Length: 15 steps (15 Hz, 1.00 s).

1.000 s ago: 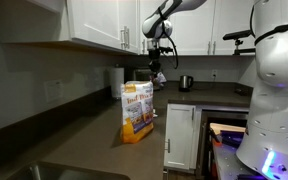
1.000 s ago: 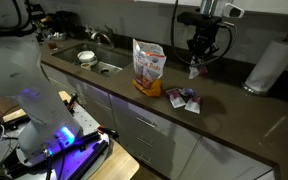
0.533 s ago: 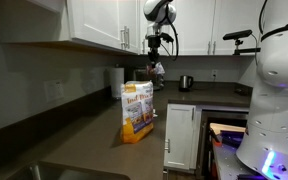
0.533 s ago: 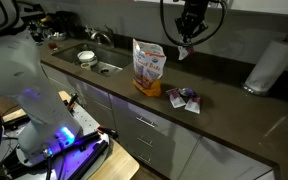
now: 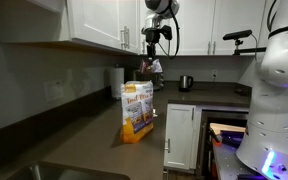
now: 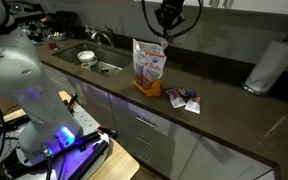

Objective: Place a snack pack in the large packet

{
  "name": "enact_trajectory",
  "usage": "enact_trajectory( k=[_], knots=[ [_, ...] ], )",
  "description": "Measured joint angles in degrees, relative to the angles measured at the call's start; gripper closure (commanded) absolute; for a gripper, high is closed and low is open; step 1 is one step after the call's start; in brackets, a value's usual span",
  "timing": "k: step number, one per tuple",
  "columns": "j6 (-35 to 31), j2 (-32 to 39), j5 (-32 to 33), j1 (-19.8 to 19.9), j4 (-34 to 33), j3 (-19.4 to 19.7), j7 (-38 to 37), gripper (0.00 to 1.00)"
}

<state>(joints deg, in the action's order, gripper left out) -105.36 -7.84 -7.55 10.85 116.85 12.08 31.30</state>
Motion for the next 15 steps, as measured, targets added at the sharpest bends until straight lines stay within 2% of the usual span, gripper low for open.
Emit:
enact_trajectory(
  k=[9, 10, 12, 15],
  knots=[
    [-0.4, -0.7, -4.7, -6.2, 3.4, -1.6, 5.2, 1.00],
    [-0.9, -0.7, -4.9, -6.6, 3.8, -1.8, 5.6, 0.74],
    [-1.5, -0.6, -5.1, -7.0, 4.4, -2.2, 6.5, 0.69],
    [-1.5, -0.3, -5.1, -7.2, 4.5, -2.3, 6.9, 0.49]
  ],
)
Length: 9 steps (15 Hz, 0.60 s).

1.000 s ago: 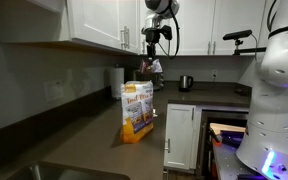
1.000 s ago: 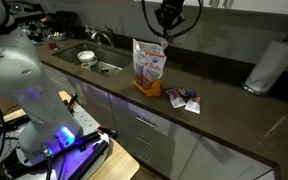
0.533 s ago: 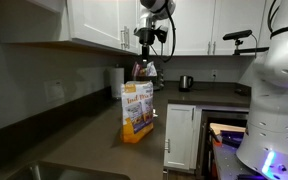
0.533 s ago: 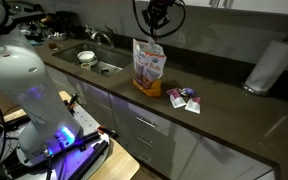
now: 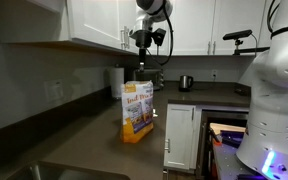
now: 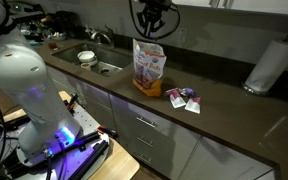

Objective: Place a snack pack in the large packet

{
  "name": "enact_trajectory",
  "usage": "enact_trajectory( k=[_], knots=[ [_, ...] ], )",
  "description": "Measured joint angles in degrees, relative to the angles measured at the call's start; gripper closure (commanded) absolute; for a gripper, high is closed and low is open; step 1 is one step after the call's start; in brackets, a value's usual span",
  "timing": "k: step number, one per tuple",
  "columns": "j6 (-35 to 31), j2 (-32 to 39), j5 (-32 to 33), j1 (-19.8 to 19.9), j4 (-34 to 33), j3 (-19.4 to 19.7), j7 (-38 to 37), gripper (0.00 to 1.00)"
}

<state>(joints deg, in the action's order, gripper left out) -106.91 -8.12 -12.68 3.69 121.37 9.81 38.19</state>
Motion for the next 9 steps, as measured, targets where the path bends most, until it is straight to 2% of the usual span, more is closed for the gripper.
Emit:
enact_trajectory(
  k=[7, 9],
  knots=[
    [-2.9, 0.0, 0.1, 1.1, 0.0, 1.6, -0.1, 0.04],
    [-4.5, 0.0, 0.8, 1.9, 0.0, 2.1, -0.2, 0.00]
  ],
)
